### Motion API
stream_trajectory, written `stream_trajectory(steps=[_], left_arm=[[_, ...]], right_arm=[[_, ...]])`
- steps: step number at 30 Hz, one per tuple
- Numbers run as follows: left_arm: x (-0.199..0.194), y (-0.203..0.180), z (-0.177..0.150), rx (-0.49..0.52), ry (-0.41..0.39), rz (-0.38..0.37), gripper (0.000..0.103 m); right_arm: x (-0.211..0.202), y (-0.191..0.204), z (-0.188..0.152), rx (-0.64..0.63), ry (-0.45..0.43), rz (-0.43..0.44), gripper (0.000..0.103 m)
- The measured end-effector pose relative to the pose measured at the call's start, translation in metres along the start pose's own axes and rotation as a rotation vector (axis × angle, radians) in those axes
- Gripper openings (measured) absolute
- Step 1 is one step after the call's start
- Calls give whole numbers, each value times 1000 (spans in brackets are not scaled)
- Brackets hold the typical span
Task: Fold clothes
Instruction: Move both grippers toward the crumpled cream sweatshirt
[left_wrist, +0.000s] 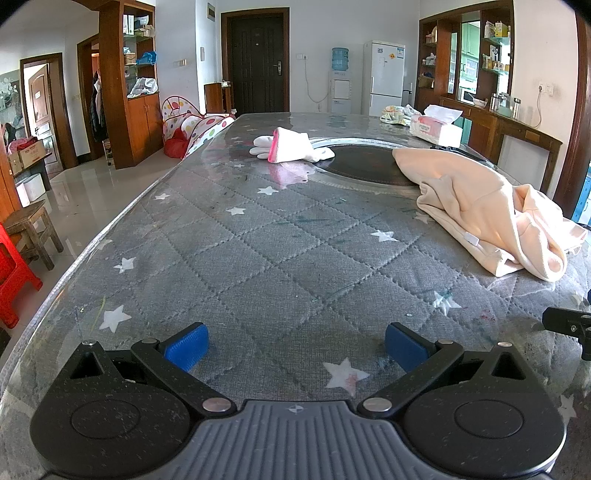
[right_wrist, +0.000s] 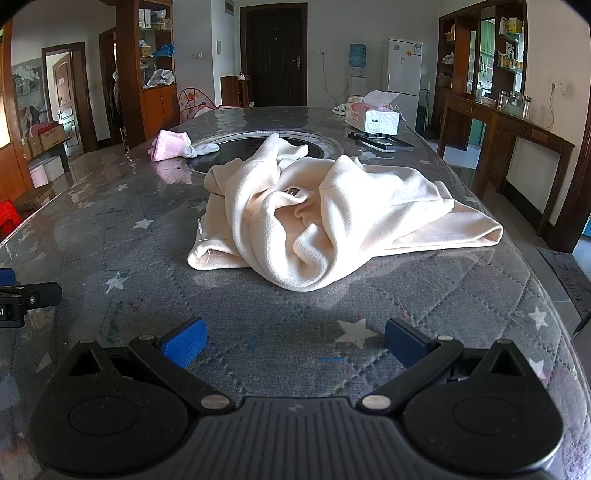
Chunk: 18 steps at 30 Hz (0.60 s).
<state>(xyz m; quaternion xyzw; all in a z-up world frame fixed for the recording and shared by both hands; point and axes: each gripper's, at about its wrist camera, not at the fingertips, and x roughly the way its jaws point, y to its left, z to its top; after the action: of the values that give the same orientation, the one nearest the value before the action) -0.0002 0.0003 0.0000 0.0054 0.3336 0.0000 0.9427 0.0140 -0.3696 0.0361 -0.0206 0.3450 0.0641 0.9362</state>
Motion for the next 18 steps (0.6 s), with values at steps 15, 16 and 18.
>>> stream_trajectory(steps=[15, 16, 18], left_arm=[[-3, -5, 4, 2, 31, 17, 103], [-4, -7, 5, 10, 36, 20, 103], [-7, -12, 6, 35, 38, 26, 103]], right_arm=[[-1, -1, 0, 4, 0, 4, 103], [-1, -2, 0, 4, 0, 4, 103], [-1, -2, 0, 3, 1, 3, 103]])
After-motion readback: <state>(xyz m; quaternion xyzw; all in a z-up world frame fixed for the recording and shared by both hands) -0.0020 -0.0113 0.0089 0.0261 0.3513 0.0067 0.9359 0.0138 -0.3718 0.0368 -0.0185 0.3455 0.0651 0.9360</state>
